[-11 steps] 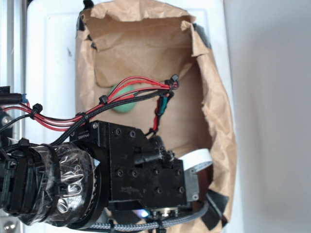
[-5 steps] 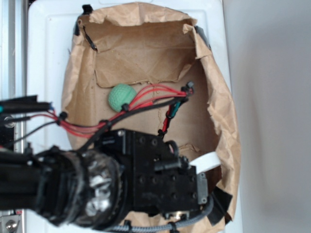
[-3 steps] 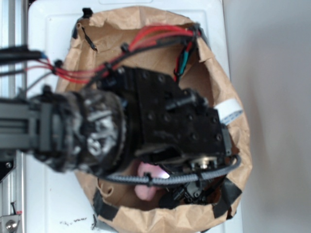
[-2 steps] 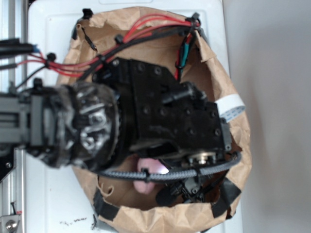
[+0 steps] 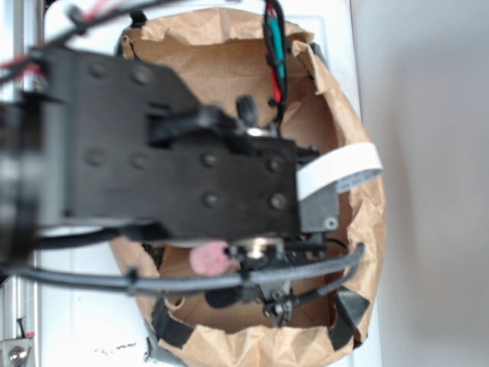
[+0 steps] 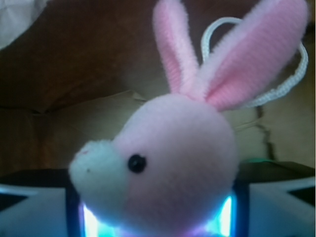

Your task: Grab the pink bunny.

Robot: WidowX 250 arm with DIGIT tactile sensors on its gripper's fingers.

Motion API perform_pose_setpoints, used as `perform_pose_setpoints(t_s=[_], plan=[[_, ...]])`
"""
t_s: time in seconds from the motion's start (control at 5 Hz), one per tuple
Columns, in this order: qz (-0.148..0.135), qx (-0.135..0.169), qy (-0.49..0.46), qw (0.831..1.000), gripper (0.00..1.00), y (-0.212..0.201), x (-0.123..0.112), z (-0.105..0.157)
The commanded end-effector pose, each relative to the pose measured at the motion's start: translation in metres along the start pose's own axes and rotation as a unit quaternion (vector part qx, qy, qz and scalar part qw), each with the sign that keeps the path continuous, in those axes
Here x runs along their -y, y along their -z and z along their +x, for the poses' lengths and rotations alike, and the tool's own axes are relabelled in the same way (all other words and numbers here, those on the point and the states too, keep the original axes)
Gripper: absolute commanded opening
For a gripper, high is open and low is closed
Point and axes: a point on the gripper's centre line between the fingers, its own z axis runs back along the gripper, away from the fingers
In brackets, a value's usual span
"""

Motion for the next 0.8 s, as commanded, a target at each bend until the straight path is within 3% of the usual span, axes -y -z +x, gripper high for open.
perform_pose_setpoints(t_s=[0.0, 0.2, 0.6], plan=[[0.018, 0.041, 0.023, 0.999, 0.0, -0.055, -0.004, 0.02], [0.026, 0.013, 0.033, 0.999, 0.0, -0.065, -0.006, 0.02], [0.029, 0.023, 0.04, 0.999, 0.0, -0.063, -0.007, 0.009]])
